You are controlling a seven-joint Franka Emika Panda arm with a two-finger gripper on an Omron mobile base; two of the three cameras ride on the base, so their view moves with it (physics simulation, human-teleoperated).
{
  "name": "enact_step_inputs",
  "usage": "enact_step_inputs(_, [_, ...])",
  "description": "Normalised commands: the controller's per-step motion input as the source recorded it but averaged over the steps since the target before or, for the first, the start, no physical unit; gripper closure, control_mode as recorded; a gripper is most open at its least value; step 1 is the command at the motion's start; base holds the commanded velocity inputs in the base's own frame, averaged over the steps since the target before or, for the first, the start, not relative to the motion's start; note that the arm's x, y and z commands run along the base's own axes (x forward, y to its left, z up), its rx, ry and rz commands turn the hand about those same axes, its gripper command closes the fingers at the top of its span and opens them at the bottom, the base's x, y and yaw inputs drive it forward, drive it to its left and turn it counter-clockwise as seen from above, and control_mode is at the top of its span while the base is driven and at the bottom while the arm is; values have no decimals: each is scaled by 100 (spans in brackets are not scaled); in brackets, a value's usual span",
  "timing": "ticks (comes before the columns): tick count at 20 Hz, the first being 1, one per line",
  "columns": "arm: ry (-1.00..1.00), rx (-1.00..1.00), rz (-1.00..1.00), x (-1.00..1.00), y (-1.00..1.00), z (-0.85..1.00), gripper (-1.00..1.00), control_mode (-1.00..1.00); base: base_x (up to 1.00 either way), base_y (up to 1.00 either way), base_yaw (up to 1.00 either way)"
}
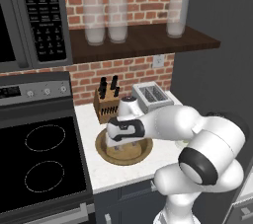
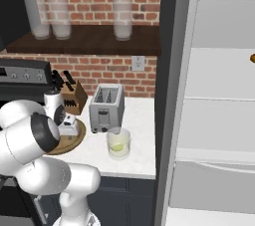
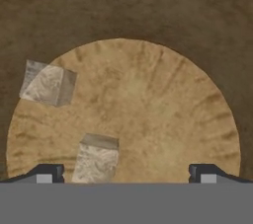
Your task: Grab a lemon wedge from the fridge and one ice cube from the ice bowl, and put them in the glass of lemonade.
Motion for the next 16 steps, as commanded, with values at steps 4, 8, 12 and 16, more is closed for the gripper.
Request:
enact_step_inputs(4, [-1, 0, 1, 4, 2, 0, -100, -100, 0, 0, 0])
enact_step_inputs(8, [0, 0, 0, 0, 0, 0, -100, -100, 0, 0, 0])
enact_step_inputs(12, [-1, 0, 0, 0, 0, 0, -100, -100, 0, 0, 0])
enact_step_inputs(16, [-2, 0, 0, 0, 0, -1, -100, -100, 0, 0, 0])
